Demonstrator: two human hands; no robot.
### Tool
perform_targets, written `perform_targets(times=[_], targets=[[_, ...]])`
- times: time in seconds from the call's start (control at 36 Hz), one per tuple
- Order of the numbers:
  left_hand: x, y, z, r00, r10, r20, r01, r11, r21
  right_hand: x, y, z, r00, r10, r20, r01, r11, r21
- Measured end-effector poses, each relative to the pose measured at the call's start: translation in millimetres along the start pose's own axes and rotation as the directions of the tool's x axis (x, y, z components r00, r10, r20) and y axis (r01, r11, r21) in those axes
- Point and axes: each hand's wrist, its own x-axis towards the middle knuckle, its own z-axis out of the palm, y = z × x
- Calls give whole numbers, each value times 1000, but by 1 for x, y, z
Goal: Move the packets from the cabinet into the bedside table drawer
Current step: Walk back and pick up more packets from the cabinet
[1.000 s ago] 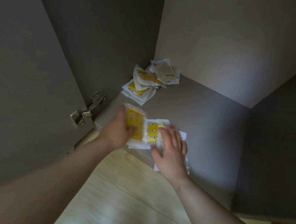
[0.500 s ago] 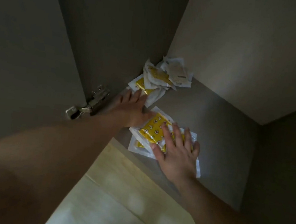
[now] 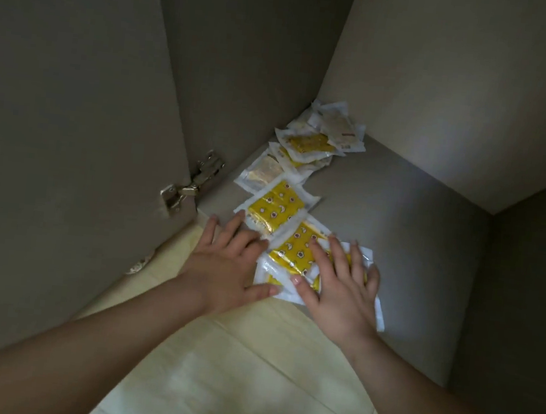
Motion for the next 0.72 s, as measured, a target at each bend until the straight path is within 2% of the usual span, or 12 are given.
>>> perform_targets(times=[0.06,0.14,0.19,0.25,0.31,0.44,0.47,0.53,0.58,0.64,0.72], targets=[[-6,0,0,994,55,-90,-59,998,-36,-8,0,-1,999,7,35,-7,1000,4],[-2,-2,5,921,166,-352,-175,984,4,-15,-3,-4,997,4,79,-2,1000,-17],[8,-4,6,938,177,-300,-190,982,-16,-15,-8,-7,995,-6,102,9,1000,-24],[16,-4,1,989,126,-79,-126,992,6,-14,-13,-9,991,-12,134,15,1000,-25],[23,0,-1,994,95,62,-99,993,63,-11,-15,-10,984,-22,179,28,999,-31],[14,14,6,996,55,-63,-49,994,98,-2,-15,-11,978,-67,199,88,991,-98],[11,17,8,994,36,-104,-25,995,99,-1,-15,-11,983,-65,172,83,991,-101],[7,21,11,967,45,-252,-31,998,61,-2,-17,-4,996,-89,24,91,990,-110],[5,20,19,887,130,-443,-105,991,79,-5,-19,3,986,-125,-112,113,987,-112],[2,17,24,832,157,-531,-125,987,97,-8,-18,14,948,-183,-261,158,981,-115],[-1,13,30,771,160,-616,-183,983,27,-10,-19,20,880,-264,-395,251,964,-85]])
